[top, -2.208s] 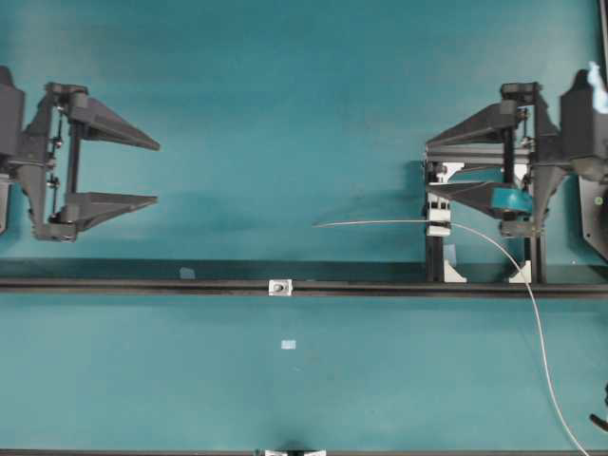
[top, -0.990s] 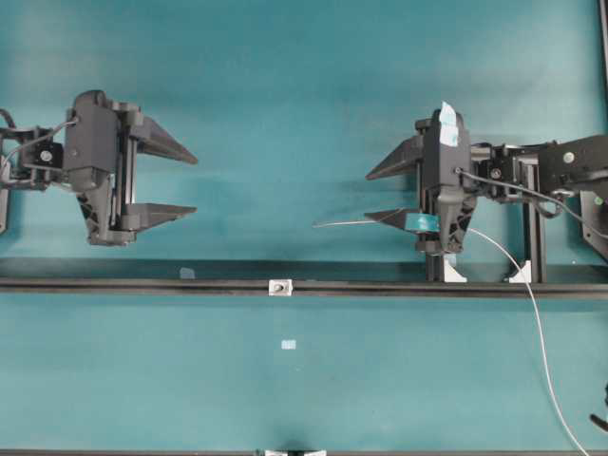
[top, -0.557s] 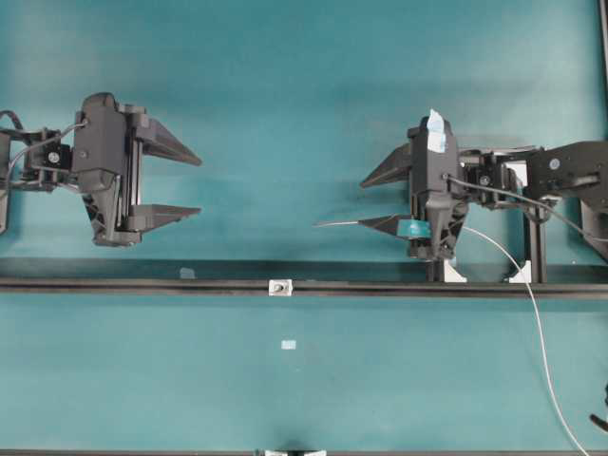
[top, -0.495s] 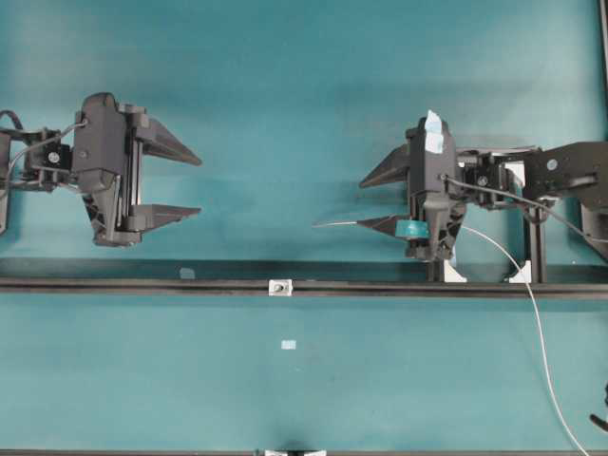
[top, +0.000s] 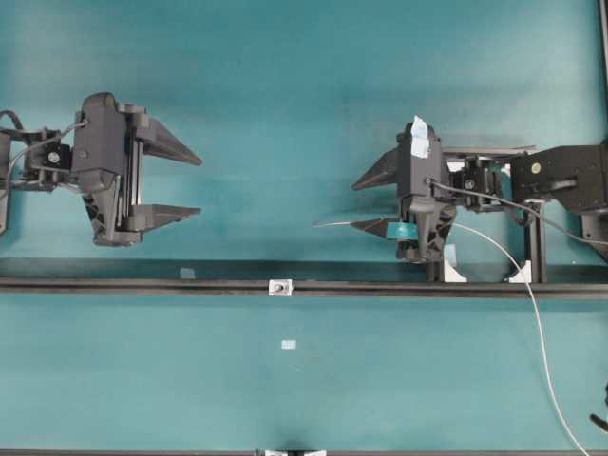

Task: Insert the wire through the hole in the metal fitting marked with a red label. (retake)
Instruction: 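Lower the right gripper and close it on the white wire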

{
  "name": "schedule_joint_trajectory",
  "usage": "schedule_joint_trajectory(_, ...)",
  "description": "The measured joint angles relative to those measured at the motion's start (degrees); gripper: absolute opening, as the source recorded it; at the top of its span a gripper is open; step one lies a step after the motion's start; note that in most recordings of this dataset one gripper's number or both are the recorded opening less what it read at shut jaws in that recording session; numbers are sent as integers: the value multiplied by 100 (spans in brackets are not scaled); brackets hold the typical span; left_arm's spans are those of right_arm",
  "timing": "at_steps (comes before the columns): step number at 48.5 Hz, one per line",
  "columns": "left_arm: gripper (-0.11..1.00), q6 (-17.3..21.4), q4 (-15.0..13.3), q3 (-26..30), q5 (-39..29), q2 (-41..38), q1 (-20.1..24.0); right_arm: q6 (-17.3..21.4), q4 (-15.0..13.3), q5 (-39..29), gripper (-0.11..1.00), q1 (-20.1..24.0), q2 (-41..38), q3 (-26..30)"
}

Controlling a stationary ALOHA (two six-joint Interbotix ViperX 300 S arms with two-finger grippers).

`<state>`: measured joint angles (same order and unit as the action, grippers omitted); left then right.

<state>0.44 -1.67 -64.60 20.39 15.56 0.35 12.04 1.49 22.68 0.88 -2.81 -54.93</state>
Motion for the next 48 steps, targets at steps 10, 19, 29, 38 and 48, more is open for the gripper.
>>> schedule_joint_trajectory(10, 59, 0, 0, -9, 0, 0, 0, 0, 0, 18, 73, 0, -97, 35)
schedule_joint_trajectory(19, 59, 0, 0, -9, 0, -9, 0, 0, 0, 26, 73, 0, -141, 44)
schedule_joint_trajectory(29, 59, 0, 0, -9, 0, -9, 0, 0, 9, 26, 73, 0, -149, 44)
schedule_joint_trajectory(38, 59, 0, 0, 0, 0, -9, 0, 0, 0, 26, 72, 0, -149, 44)
schedule_joint_trajectory(48, 59, 0, 0, -9, 0, -9, 0, 0, 0, 26, 70, 0, -149, 44)
